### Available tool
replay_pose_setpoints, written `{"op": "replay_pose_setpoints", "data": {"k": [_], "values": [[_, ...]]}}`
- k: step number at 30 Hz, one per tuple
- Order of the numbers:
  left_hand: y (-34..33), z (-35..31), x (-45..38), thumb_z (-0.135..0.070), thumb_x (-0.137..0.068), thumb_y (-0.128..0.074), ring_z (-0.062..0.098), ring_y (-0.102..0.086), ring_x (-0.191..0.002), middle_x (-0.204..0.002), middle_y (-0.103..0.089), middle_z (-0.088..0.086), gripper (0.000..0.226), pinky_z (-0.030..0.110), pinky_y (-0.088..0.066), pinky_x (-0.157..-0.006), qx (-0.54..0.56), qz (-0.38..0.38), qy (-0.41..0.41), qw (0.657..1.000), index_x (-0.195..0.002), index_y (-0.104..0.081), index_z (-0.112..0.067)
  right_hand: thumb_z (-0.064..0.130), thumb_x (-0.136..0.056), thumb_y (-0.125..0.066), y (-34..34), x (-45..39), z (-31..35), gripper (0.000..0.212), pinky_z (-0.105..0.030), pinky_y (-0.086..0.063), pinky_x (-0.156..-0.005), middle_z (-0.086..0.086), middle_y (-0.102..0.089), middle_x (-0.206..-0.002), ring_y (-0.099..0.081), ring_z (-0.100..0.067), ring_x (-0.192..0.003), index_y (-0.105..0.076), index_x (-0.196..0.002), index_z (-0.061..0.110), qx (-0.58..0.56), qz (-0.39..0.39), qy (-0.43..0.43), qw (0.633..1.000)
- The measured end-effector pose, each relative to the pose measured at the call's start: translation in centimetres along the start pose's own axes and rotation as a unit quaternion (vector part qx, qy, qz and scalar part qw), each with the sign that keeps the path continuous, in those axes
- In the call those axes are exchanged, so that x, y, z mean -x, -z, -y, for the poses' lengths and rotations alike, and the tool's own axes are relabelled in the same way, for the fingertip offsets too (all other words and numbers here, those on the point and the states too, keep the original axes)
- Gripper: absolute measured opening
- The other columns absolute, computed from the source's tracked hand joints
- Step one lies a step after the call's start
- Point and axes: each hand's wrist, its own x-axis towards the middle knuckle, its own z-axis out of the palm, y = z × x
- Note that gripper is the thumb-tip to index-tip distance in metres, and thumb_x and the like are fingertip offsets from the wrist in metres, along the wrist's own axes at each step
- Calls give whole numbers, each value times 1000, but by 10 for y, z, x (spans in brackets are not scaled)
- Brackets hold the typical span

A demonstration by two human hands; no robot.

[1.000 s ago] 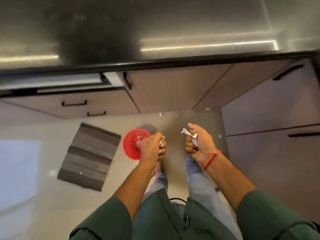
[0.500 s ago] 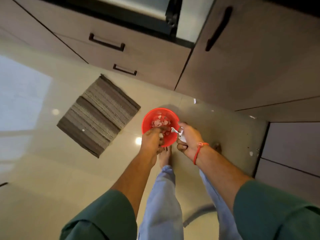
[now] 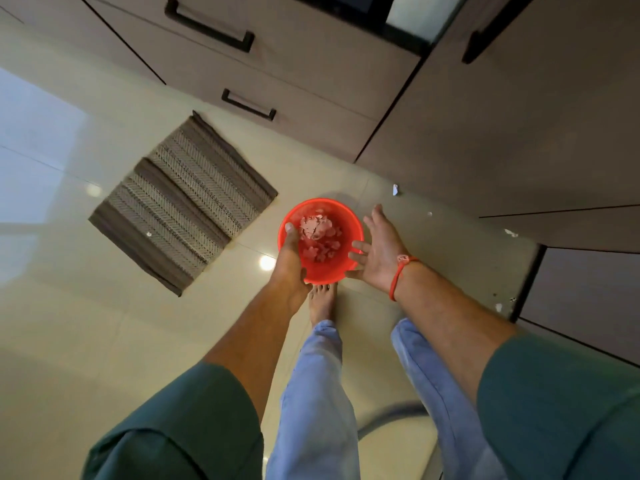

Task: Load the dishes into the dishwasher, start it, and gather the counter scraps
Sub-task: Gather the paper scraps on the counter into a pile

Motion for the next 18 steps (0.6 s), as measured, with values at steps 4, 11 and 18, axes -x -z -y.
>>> {"op": "replay_pose_setpoints", "data": {"k": [4, 11, 18], "values": [[-24, -4, 43, -65, -101, -33, 14, -61, -89, -104, -65, 1, 51, 36, -50, -79, 7, 25, -27, 999, -105, -61, -21, 72, -97, -30, 4, 58, 11, 59, -44, -49, -88, -5, -57, -122, -57, -21, -101, -52, -133, 30, -39, 8, 22, 999], [-65, -5, 147, -73, -87, -53, 21, -65, -116, -122, -70, 1, 52, 49, -49, -107, -68, 61, -119, 989, -117, -65, -31, 68, -99, -32, 39, 161, 24, 61, -37, -51, -77, -6, -57, -109, -60, -18, -85, -43, -148, 35, -102, 7, 91, 991], [-120, 3, 237, -66, -99, -40, 10, -45, -132, -138, -46, -9, 59, 32, -36, -111, -215, 142, -203, 945, -148, -44, -35, 75, -94, -30, 109, 244, 35, 62, -41, -51, -85, -5, -54, -132, -54, -18, -119, -47, -143, 42, -151, -16, 172, 973]]}}
